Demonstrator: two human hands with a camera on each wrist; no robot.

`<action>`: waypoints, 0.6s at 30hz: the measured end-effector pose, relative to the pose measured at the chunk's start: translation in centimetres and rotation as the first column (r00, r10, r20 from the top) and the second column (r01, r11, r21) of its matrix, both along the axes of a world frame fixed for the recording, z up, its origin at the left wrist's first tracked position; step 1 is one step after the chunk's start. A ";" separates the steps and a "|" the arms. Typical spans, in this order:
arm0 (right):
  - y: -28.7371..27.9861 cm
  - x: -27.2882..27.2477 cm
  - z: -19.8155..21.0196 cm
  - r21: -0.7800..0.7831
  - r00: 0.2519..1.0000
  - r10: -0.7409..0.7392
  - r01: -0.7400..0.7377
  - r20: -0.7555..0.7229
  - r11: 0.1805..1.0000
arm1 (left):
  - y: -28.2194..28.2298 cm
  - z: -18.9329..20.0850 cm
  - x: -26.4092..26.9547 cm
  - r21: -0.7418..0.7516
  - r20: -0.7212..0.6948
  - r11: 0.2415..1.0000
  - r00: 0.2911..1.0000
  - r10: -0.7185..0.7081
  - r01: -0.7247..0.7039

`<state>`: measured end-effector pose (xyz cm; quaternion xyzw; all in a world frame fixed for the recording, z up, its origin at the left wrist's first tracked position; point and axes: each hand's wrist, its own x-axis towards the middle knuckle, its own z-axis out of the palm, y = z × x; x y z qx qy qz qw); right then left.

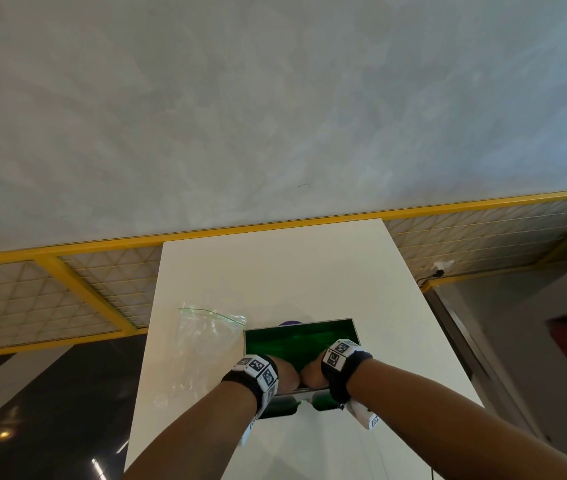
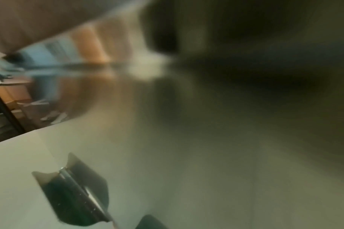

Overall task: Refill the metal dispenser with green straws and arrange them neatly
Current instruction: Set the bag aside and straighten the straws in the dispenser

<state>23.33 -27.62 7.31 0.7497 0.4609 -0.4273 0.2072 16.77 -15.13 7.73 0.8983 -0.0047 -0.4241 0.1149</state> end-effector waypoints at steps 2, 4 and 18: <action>-0.3 0.6 -2.1 0.062 0.998 -0.059 0.057 0.020 0.996 | -0.2 -0.5 -0.2 0.018 0.008 0.999 0.999 -0.047 0.047; -0.3 0.4 -2.3 0.057 0.992 -0.126 0.126 -0.004 0.990 | -0.2 -0.7 -0.1 0.043 0.012 0.995 0.995 -0.094 0.094; 0.4 -0.2 -0.2 0.046 0.934 -0.355 0.356 -0.040 0.933 | -1.2 0.1 0.9 0.226 0.327 0.966 0.925 -0.194 0.123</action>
